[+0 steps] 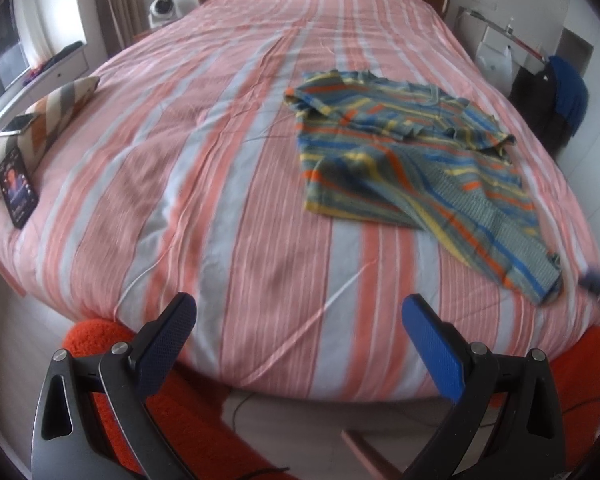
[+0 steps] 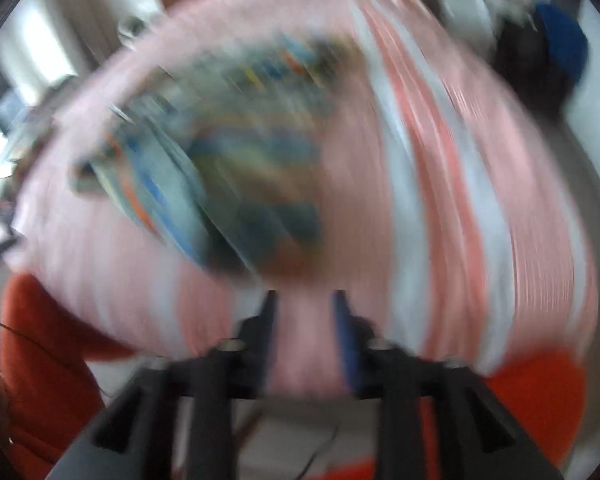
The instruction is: Fold small clothes
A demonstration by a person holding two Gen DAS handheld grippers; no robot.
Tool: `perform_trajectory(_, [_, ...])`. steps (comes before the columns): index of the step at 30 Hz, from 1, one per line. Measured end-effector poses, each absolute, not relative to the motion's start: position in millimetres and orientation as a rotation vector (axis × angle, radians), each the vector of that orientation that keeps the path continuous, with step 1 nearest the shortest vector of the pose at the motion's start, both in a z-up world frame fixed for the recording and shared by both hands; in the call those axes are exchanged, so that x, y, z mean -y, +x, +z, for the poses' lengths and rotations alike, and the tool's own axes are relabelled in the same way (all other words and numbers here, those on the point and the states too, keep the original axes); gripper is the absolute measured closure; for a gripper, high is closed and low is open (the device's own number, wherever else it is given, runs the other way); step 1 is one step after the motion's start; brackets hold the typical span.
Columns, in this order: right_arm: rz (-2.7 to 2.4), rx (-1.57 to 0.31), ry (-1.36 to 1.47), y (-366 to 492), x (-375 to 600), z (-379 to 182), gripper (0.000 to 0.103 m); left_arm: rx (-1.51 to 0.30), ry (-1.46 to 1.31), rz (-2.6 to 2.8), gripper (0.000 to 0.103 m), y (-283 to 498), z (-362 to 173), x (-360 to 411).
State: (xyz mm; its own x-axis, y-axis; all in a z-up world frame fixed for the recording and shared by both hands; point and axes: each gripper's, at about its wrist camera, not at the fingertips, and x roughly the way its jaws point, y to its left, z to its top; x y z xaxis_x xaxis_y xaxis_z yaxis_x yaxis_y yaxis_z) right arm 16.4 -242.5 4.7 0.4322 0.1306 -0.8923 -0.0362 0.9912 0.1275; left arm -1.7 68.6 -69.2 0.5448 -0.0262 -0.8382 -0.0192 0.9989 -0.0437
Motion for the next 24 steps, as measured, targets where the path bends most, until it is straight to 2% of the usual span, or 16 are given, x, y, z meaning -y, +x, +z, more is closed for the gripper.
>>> perform_trajectory(1, [0.185, -1.069, 0.110, 31.2, 230.9, 17.8, 0.018, -0.990, -0.053, -0.005, 0.001, -1.4, -67.9, -67.5])
perform_trajectory(5, [0.494, -0.970, 0.103, 113.7, 160.5, 31.4, 0.018, -0.984, -0.069, -0.002, 0.001, -6.1, -62.4, -69.9])
perform_trajectory(9, [0.599, -1.051, 0.083, 191.5, 99.0, -14.9, 0.019, -0.974, -0.063, 0.026, 0.001, -15.9, -55.6, -80.1])
perform_trajectory(11, [0.632, -1.146, 0.069, 218.7, 77.6, -46.5, 0.034, -0.972, -0.069, 0.051, 0.001, -22.1, -54.9, -92.1])
perform_trajectory(12, [0.696, -1.202, 0.080, 223.7, 65.4, -60.4, 0.059, -0.973, -0.075, 0.062, 0.001, -23.6, -55.6, -97.6])
perform_trajectory(13, [0.741, -1.223, 0.081, 222.2, 58.9, -65.8, 0.080, -0.979, -0.085, 0.078, 0.001, -25.4, -57.5, -105.8])
perform_trajectory(14, [0.761, -1.210, 0.048, 214.5, 55.0, -63.3, 0.090, -0.983, -0.094, 0.090, 0.001, -26.2, -59.1, -111.8])
perform_trajectory(15, [0.809, -1.175, 0.006, 196.4, 47.0, -53.2, 0.095, -0.986, -0.108, 0.103, 0.001, -26.9, -60.8, -118.9])
perform_trajectory(20, [1.164, -1.156, -0.133, 55.1, 9.3, -20.9, 0.093, -0.974, -0.174, 0.096, 0.001, -17.9, -69.3, -135.0])
perform_trajectory(21, [1.196, -1.167, -0.155, 33.9, 5.5, -23.7, 0.086, -0.979, -0.183, 0.078, 0.001, -13.5, -72.2, -133.4])
perform_trajectory(22, [1.234, -1.184, -0.164, 11.0, 1.6, -29.7, 0.069, -0.981, -0.194, 0.053, 0.001, -9.6, -74.6, -130.5])
perform_trajectory(24, [1.226, -1.214, -0.160, -21.5, 5.8, -43.1, 0.047, -0.995, -0.203, 0.005, 0.001, -2.9, -80.9, -123.6])
